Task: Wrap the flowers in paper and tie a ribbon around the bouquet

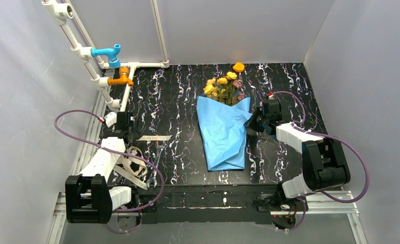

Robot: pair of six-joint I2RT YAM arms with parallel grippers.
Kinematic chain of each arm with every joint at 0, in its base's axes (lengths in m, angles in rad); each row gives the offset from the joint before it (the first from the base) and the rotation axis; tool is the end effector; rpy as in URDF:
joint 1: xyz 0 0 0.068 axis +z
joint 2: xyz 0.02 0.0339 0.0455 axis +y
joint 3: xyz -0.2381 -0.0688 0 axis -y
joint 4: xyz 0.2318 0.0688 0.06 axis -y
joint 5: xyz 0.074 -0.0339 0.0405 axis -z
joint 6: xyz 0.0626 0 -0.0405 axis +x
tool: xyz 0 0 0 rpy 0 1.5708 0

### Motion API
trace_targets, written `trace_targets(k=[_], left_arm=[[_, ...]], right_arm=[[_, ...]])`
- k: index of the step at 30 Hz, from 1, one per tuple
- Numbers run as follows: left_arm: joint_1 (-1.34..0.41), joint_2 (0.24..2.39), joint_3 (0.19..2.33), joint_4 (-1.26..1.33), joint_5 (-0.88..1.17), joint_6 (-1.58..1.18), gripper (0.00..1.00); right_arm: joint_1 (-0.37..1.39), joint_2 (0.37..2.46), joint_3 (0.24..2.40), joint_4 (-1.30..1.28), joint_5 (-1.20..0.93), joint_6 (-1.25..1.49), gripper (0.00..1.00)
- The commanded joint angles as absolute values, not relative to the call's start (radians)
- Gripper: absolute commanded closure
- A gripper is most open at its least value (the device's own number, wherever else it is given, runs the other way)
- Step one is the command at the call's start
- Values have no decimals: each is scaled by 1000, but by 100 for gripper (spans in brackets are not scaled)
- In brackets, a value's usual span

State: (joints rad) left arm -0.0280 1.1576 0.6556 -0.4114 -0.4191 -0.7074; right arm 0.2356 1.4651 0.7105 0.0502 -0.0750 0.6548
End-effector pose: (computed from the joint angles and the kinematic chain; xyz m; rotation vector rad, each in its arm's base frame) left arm 0.2372 0.0188 0.1688 -0.9559 2.1868 0.1806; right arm 0.2992 0.0766 0.1469 0.4460 2.2911 0.5438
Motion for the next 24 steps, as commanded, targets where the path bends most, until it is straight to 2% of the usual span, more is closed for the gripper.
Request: trace_targets(k=[1, 7, 11, 14, 18, 20, 24], left_arm=[[-25, 1179, 683, -487, -462, -729, 21], [-4, 1231, 651, -502, -408, -790, 17], [50, 1265, 638, -470, -335, -803, 25], [53, 1250, 629, -445, -325, -800, 45], [52, 1231, 619, -419, -309, -786, 85], [52, 1232, 627, -430, -305, -781, 100], [51, 1198, 647, -453, -315, -763, 100]], right_arm=[[232, 1460, 736, 55, -98, 649, 99], [231, 1450, 743, 42, -90, 638, 99], [232, 1454, 742, 43, -95, 638, 99], [231, 1456, 742, 40, -91, 634, 99], [232, 1457, 747, 39, -87, 633, 99], [232, 1459, 750, 39, -89, 634, 99], [232, 1456, 754, 36, -86, 634, 99]])
